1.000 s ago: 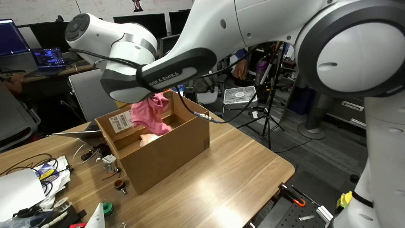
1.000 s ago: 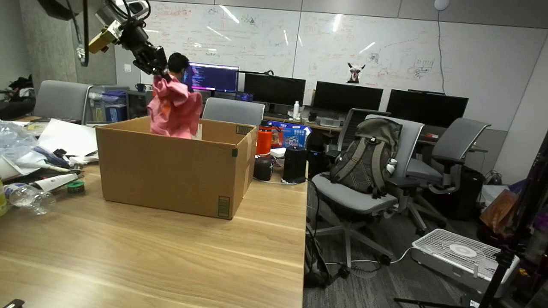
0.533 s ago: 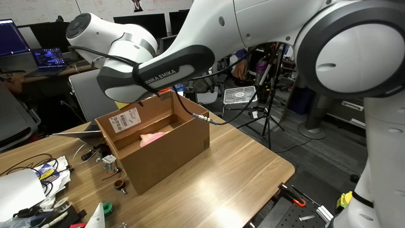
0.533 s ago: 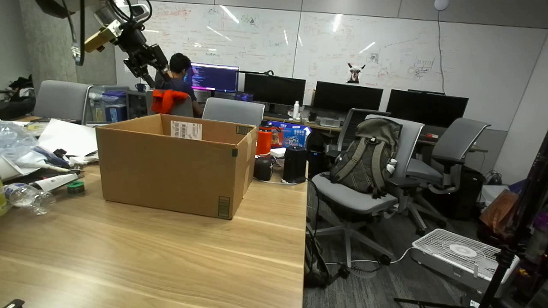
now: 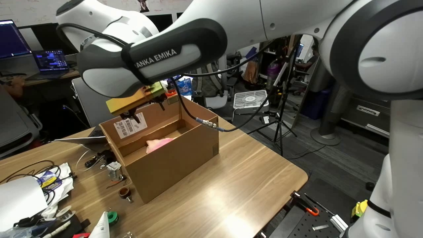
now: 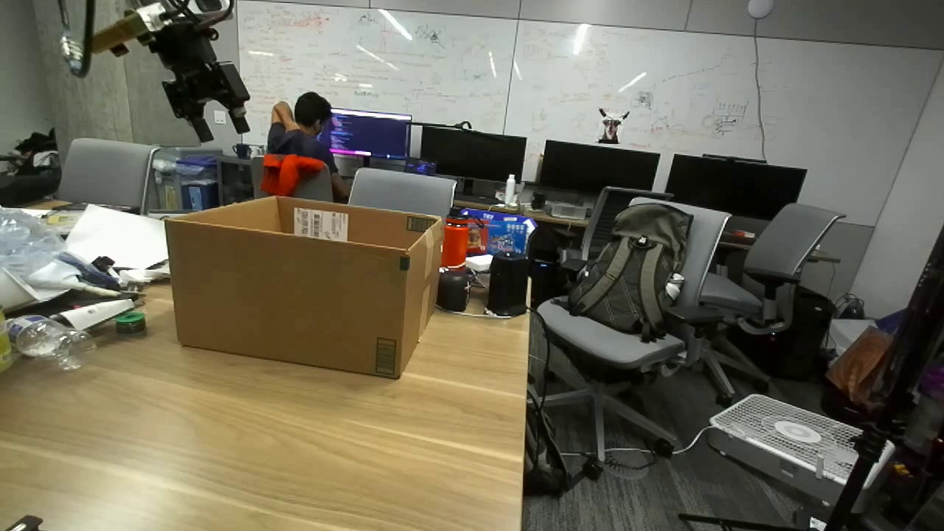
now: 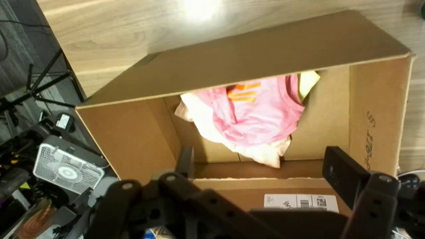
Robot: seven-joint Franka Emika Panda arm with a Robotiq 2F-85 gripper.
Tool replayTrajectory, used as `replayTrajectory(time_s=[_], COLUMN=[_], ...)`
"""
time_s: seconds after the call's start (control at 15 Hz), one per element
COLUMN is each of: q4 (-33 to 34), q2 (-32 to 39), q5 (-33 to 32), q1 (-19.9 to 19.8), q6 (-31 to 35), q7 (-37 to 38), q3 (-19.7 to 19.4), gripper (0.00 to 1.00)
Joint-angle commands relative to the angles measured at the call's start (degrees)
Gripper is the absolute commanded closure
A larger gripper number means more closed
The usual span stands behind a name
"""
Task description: Put the peach shirt, the green and yellow towels and the pink shirt in the box respectively
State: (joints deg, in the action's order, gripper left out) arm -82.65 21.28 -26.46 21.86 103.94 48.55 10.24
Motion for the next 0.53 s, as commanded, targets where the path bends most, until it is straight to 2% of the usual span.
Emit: replayTrajectory(time_s=[0.0, 0.47], q4=[-4.32, -14.17], q2=[-6.17, -18.72], q5=[4.52, 9.71], q1=[0.72, -1.55], q6=[-5.63, -13.85], q7=[-0.18, 4.5], q3=[-0.01, 0.75], gripper=[0.0, 0.0])
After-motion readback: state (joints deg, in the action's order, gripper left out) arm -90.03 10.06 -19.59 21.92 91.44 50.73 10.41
